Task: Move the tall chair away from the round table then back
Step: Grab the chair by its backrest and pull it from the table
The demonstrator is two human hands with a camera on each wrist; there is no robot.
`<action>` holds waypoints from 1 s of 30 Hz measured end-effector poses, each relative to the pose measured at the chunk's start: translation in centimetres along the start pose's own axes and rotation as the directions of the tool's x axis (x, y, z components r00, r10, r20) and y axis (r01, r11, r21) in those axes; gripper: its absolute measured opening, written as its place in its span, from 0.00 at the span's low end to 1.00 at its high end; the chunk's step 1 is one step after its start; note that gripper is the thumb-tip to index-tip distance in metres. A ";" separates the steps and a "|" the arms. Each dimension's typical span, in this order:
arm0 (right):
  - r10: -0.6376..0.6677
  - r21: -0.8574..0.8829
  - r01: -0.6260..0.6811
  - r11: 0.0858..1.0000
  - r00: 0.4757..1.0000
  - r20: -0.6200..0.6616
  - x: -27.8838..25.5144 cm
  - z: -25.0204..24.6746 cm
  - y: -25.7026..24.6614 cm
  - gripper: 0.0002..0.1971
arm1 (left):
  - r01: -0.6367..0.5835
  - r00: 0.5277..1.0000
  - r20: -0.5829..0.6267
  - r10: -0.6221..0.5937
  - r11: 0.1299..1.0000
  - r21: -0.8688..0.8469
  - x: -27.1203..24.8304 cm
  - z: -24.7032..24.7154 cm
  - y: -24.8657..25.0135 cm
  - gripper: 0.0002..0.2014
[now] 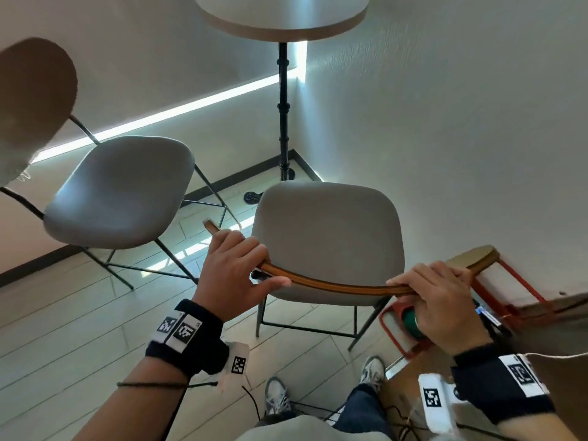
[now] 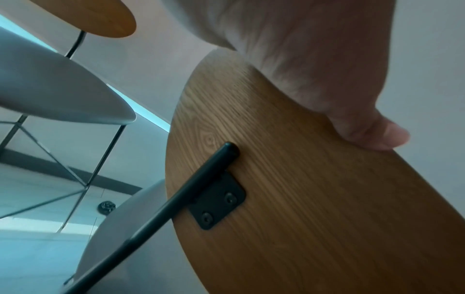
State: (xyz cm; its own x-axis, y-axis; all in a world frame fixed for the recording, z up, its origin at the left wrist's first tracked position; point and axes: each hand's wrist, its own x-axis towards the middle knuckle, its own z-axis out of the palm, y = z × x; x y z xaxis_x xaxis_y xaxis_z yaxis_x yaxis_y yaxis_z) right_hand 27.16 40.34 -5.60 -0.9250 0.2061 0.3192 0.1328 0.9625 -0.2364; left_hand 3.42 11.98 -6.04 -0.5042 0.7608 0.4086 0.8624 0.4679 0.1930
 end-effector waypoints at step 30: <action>-0.505 0.088 0.503 0.860 0.863 0.003 13.1 -0.6 26.0 0.08 | 0.422 0.896 -0.260 -0.361 0.873 0.243 9.4 9.2 17.6 0.31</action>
State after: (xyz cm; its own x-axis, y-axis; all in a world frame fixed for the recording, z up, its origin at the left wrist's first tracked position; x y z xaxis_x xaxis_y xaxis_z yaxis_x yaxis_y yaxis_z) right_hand 18.75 68.15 -7.01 -0.8665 -0.3084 0.3925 -0.3821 0.9158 -0.1238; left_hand 13.46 31.51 -7.01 -0.7513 0.3954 0.5284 0.5293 0.8392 0.1246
